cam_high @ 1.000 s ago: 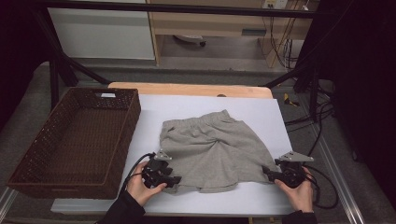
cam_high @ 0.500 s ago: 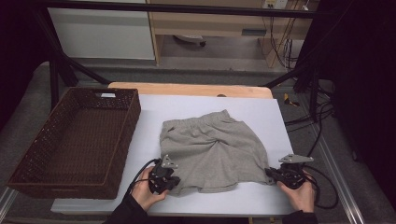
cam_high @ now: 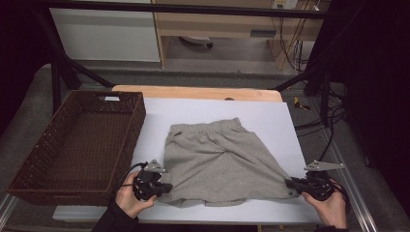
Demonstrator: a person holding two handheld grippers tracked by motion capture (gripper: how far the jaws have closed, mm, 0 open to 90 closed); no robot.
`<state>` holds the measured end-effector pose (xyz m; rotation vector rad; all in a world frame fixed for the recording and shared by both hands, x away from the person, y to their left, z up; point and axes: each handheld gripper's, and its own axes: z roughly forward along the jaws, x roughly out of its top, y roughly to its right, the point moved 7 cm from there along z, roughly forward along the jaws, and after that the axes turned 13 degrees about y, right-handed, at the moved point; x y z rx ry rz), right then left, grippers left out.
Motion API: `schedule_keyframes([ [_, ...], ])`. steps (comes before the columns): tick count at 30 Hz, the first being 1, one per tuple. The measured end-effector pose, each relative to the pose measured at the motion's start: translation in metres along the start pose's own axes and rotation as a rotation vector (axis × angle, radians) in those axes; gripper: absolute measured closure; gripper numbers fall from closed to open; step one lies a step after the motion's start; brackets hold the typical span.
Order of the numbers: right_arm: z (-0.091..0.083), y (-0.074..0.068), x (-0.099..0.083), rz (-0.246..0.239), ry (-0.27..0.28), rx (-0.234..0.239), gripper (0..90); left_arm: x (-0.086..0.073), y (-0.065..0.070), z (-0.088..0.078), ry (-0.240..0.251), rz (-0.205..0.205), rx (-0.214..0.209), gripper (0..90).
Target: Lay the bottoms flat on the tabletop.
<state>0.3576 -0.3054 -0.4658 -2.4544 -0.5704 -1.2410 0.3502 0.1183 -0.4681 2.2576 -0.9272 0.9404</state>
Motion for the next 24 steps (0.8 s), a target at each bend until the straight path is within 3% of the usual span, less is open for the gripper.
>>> schedule_keyframes([
  [1,0.004,0.000,0.002,-0.009,0.015,-0.009,60.1,0.001,0.002,0.005,-0.006,0.004,-0.001,89.4],
  [3,0.014,0.001,0.010,-0.012,0.076,-0.022,48.4,0.003,0.005,0.015,0.008,0.002,-0.003,77.4],
  [7,0.035,0.004,0.024,-0.023,0.121,-0.038,40.2,0.009,0.008,0.036,0.034,0.001,0.011,55.9],
  [12,0.064,0.011,0.043,-0.026,0.159,-0.045,38.0,0.009,0.012,0.050,0.026,-0.010,0.012,49.2],
  [18,0.101,0.021,0.057,-0.034,0.135,-0.088,38.6,0.007,0.021,0.054,0.009,-0.012,-0.002,50.3],
  [20,0.112,0.022,0.060,-0.037,0.121,-0.090,40.1,0.007,0.023,0.055,0.004,-0.008,-0.003,57.3],
  [24,0.134,0.023,0.066,-0.044,0.100,-0.095,44.7,0.005,0.022,0.055,0.001,0.030,0.065,78.7],
])
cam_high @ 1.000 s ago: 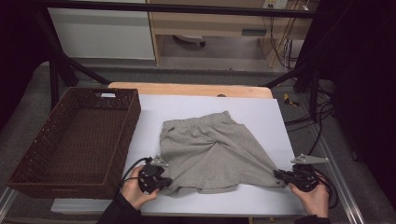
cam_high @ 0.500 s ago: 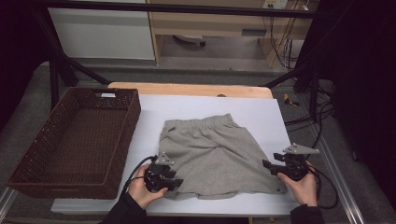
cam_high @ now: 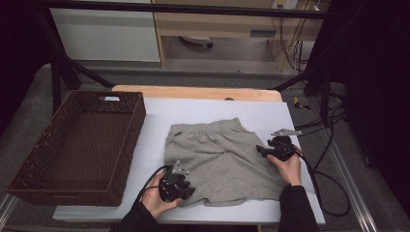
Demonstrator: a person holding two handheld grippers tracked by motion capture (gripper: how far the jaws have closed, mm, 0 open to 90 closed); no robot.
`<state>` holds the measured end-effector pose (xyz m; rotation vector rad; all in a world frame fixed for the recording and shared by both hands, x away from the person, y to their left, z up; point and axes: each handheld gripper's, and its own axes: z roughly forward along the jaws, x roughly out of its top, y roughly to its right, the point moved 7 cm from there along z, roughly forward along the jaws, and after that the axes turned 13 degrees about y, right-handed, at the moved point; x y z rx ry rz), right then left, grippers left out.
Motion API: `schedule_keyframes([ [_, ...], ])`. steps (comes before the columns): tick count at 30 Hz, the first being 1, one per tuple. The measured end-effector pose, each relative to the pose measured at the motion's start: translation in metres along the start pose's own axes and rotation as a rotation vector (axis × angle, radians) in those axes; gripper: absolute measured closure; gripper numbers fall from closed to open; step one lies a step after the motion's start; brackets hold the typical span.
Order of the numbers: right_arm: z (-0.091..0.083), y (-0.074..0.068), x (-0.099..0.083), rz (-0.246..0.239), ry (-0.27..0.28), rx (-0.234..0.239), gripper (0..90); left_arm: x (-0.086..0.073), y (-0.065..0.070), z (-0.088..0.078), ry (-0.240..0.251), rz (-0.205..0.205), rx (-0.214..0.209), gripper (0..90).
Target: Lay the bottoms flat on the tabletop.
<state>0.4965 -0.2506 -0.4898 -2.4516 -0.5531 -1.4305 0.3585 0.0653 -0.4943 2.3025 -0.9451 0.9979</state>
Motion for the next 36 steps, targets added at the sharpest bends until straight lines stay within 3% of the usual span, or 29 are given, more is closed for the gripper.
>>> schedule_keyframes([
  [5,0.020,0.001,0.001,0.023,-0.019,0.010,59.6,-0.001,0.000,-0.001,-0.004,0.018,-0.013,89.2],
  [8,0.021,0.000,0.002,0.041,-0.018,0.030,79.8,-0.001,0.000,-0.002,-0.004,0.028,-0.025,90.0],
  [10,0.019,0.001,0.003,0.051,-0.016,0.035,82.4,-0.003,0.000,-0.005,-0.019,0.032,-0.043,90.0],
  [13,0.013,0.009,0.007,0.031,0.026,-0.016,83.2,-0.008,0.000,-0.014,-0.060,0.039,-0.065,90.0],
  [16,0.000,0.027,0.008,0.005,0.052,-0.114,83.2,-0.015,-0.002,-0.026,-0.085,0.047,-0.069,90.0],
  [17,-0.004,0.032,0.007,0.005,0.052,-0.138,82.7,-0.016,-0.004,-0.030,-0.081,0.046,-0.066,90.0],
  [19,-0.009,0.035,0.002,0.037,0.038,-0.112,77.0,-0.016,-0.008,-0.036,-0.071,0.042,-0.075,90.0],
  [22,-0.016,0.033,0.002,0.023,0.053,-0.092,65.0,-0.004,-0.013,-0.040,-0.020,0.032,-0.071,88.4],
  [25,-0.022,0.029,0.007,0.049,0.094,-0.050,50.2,0.011,-0.023,-0.040,0.031,0.024,-0.044,70.9],
  [27,-0.025,0.028,0.010,0.041,0.091,-0.042,42.8,0.022,-0.032,-0.036,0.063,0.020,-0.014,57.8],
  [29,-0.027,0.027,0.014,0.039,0.095,-0.033,39.7,0.032,-0.043,-0.031,0.081,-0.006,0.015,46.7],
  [32,-0.028,0.028,0.016,0.047,0.090,-0.023,37.4,0.045,-0.058,-0.023,0.104,-0.035,0.035,37.8],
  [36,-0.024,0.029,0.016,0.039,0.074,-0.023,39.1,0.059,-0.080,-0.013,0.117,-0.065,0.069,36.1],
])
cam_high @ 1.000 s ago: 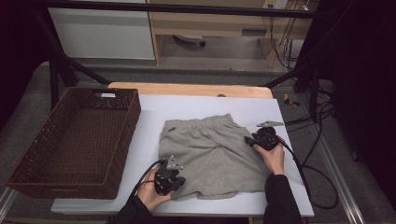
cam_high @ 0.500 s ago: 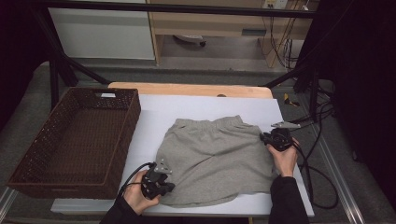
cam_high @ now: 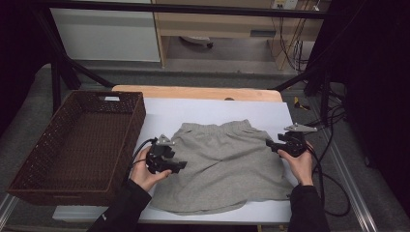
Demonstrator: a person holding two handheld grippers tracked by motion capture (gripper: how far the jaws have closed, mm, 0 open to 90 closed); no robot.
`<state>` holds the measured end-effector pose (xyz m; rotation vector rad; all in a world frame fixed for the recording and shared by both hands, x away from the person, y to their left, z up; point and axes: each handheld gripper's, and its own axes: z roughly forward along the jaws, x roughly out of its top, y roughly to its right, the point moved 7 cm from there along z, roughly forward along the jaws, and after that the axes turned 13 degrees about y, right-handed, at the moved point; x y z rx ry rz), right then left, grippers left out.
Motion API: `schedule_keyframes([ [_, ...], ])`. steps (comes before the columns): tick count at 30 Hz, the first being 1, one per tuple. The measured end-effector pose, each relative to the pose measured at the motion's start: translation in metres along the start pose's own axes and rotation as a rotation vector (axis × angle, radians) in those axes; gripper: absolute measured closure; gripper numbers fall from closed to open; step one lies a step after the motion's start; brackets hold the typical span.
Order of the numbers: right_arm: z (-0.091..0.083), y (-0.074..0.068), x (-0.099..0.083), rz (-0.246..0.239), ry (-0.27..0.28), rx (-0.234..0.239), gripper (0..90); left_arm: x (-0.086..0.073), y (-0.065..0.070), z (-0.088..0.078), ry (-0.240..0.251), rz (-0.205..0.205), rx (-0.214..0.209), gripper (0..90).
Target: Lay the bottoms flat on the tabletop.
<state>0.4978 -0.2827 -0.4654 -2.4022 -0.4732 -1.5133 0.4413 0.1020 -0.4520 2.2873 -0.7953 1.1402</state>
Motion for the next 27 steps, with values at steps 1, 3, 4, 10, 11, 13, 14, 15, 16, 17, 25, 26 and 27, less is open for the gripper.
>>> schedule_keyframes([
  [1,0.002,0.000,0.000,0.002,-0.002,0.001,40.4,0.002,-0.006,0.004,-0.005,0.002,0.020,36.2],
  [3,0.005,0.001,0.000,-0.004,-0.001,-0.002,42.5,0.006,-0.018,0.011,-0.016,-0.004,0.047,36.4],
  [4,0.007,0.001,0.001,-0.005,-0.002,-0.004,43.7,0.006,-0.023,0.014,-0.017,-0.018,0.055,36.6],
  [10,0.020,0.004,-0.004,-0.016,-0.034,-0.018,47.5,0.009,-0.050,0.032,-0.019,-0.035,0.104,44.1],
  [11,0.022,0.004,-0.004,-0.030,-0.040,-0.018,48.0,0.009,-0.054,0.034,-0.016,-0.038,0.113,44.3],
  [13,0.026,0.004,-0.006,-0.045,-0.049,-0.019,48.4,0.009,-0.061,0.040,-0.014,-0.058,0.111,46.2],
  [14,0.027,0.005,-0.006,-0.054,-0.052,-0.023,48.5,0.008,-0.064,0.043,-0.020,-0.067,0.113,46.9],
  [15,0.029,0.005,-0.006,-0.052,-0.052,-0.026,48.5,0.007,-0.067,0.046,-0.026,-0.065,0.114,47.1],
  [16,0.031,0.006,-0.006,-0.050,-0.051,-0.026,48.5,0.007,-0.069,0.050,-0.031,-0.064,0.116,47.6],
  [17,0.032,0.006,-0.006,-0.048,-0.051,-0.028,49.1,0.007,-0.071,0.053,-0.030,-0.066,0.114,47.8],
  [25,0.045,0.004,-0.010,-0.069,-0.085,-0.002,56.0,0.007,-0.079,0.064,-0.016,-0.075,0.104,57.9],
  [26,0.047,0.004,-0.010,-0.068,-0.081,-0.004,58.4,0.007,-0.079,0.065,-0.011,-0.071,0.104,62.7],
  [27,0.048,0.003,-0.010,-0.063,-0.084,-0.001,60.8,0.006,-0.080,0.065,-0.010,-0.065,0.106,67.2],
])
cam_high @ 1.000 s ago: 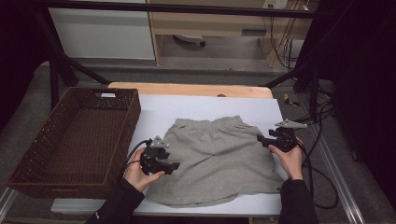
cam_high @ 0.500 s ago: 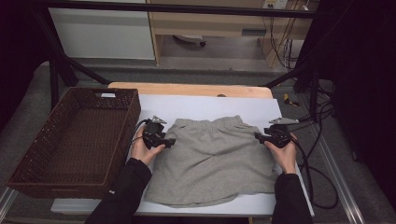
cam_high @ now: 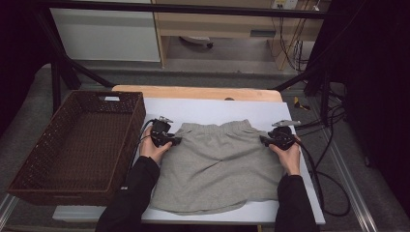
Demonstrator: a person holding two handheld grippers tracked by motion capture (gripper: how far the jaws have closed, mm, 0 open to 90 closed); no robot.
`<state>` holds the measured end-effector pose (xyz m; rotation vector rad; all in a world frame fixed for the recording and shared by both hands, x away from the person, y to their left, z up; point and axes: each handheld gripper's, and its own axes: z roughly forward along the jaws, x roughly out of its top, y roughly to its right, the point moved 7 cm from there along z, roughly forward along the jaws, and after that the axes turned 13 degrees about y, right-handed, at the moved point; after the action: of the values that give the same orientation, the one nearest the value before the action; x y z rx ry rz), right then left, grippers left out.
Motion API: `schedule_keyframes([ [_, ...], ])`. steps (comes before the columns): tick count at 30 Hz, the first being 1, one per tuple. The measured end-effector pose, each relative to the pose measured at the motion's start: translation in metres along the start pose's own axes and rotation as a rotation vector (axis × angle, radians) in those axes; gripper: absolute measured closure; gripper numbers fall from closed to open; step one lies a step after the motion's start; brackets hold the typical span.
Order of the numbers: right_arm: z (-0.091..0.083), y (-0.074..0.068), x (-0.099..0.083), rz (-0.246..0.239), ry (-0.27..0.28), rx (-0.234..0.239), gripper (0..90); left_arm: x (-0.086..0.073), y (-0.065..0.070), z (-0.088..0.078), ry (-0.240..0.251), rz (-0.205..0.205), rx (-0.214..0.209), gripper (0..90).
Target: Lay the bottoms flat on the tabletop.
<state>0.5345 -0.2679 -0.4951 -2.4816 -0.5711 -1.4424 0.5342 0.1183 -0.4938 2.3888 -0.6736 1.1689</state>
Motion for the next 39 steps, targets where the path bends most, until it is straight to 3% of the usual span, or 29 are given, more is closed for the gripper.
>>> schedule_keyframes([
  [2,0.002,-0.001,0.000,-0.008,-0.011,0.002,69.6,0.000,0.001,0.000,-0.002,-0.016,-0.020,78.1],
  [5,0.000,-0.003,0.002,0.025,-0.003,0.017,83.4,0.003,0.002,-0.002,0.008,-0.011,-0.009,83.6],
  [7,-0.004,-0.002,0.006,0.032,0.010,0.018,84.8,0.012,0.000,-0.007,0.026,0.025,0.015,84.8],
  [9,-0.009,0.000,0.017,0.013,0.073,0.000,85.3,0.030,-0.004,-0.018,0.102,0.046,0.042,85.0],
  [11,-0.015,0.001,0.035,0.011,0.195,-0.022,85.4,0.051,-0.007,-0.028,0.189,0.091,0.064,85.0],
  [13,-0.020,0.002,0.049,-0.011,0.287,-0.070,84.5,0.063,-0.011,-0.033,0.243,0.117,0.103,84.9],
  [14,-0.019,0.003,0.052,-0.026,0.297,-0.093,80.7,0.064,-0.013,-0.031,0.246,0.117,0.112,83.8],
  [16,-0.011,0.006,0.044,-0.020,0.208,-0.127,60.8,0.056,-0.017,-0.024,0.184,0.068,0.128,72.5],
  [17,-0.009,0.007,0.039,-0.030,0.163,-0.149,56.6,0.051,-0.017,-0.022,0.158,0.050,0.128,65.7],
  [18,-0.009,0.005,0.036,-0.023,0.148,-0.143,52.3,0.047,-0.015,-0.021,0.160,0.031,0.114,62.1],
  [20,-0.013,0.002,0.034,0.006,0.162,-0.124,44.7,0.040,-0.009,-0.023,0.166,0.015,0.084,53.2],
  [23,-0.024,-0.004,0.031,0.026,0.156,-0.090,32.5,0.031,0.004,-0.029,0.143,0.009,0.053,31.6],
  [25,-0.034,-0.010,0.029,0.043,0.160,-0.065,25.2,0.025,0.015,-0.036,0.148,0.021,0.022,24.7],
  [32,-0.067,-0.033,0.019,0.037,0.142,0.012,11.0,-0.003,0.054,-0.063,0.103,0.073,-0.085,14.6],
  [33,-0.072,-0.036,0.017,0.037,0.134,0.022,10.5,-0.009,0.060,-0.067,0.085,0.095,-0.097,14.3],
  [36,-0.085,-0.046,0.010,0.036,0.127,0.055,10.5,-0.025,0.078,-0.078,0.039,0.105,-0.152,14.3],
  [39,-0.095,-0.054,0.000,0.037,0.085,0.067,10.5,-0.038,0.094,-0.085,0.011,0.107,-0.176,16.1],
])
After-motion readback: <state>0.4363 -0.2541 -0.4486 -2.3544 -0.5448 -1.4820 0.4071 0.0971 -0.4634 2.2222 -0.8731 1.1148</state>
